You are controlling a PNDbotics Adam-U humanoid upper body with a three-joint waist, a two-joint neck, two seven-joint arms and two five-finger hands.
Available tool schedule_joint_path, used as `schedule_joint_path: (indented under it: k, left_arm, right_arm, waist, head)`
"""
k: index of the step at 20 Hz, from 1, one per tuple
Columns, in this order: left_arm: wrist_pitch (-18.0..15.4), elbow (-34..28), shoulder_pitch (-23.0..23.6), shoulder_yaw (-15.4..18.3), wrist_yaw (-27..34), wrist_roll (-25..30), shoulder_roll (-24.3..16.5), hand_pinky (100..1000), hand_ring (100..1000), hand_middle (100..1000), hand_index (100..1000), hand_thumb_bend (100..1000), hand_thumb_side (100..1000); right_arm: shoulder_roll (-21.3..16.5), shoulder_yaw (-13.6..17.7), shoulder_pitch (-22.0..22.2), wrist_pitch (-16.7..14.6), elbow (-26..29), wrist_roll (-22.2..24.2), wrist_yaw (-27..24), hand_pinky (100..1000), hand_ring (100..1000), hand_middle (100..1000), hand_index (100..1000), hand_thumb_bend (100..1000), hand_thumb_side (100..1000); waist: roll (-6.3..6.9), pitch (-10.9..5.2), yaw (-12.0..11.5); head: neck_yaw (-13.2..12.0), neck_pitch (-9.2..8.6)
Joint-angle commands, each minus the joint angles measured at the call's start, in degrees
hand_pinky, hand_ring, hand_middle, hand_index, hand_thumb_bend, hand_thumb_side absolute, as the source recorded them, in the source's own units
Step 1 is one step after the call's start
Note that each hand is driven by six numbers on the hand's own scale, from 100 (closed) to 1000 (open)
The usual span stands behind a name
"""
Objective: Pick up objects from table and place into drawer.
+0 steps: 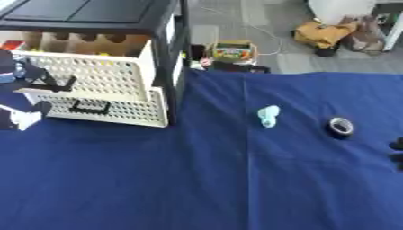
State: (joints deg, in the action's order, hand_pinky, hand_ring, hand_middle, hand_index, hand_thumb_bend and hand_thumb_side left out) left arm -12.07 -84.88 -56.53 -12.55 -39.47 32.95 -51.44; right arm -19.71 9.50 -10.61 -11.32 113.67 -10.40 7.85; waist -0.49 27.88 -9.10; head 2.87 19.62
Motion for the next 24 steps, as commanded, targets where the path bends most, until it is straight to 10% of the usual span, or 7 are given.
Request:
schedule_joint_path:
  k: [1,24]
  left_arm:
    - [-0.2,-0.9,-0.3,0.7,-0.3,0.1,-2.9,207,100,100,733,100,334]
    - [-1.3,-3.9,2.8,0.3,0.1,-0.1,-4.6,209,100,100,683,100,340]
  right_arm:
    - [-1.0,0.5,-0.2,-0.2,0.9,-0.1,-0.5,647,718,383,708,168,869]
    - [-1.2,0.9,0.2,-0.6,0.9,-0.8,-1.4,650,719,386,709,155,873]
  waist:
    - [0.06,-1.88,-0.3]
    - [-0.68,-2.92,-0.5]
  head:
    - [-0.1,0.14]
    - [0.1,1.15]
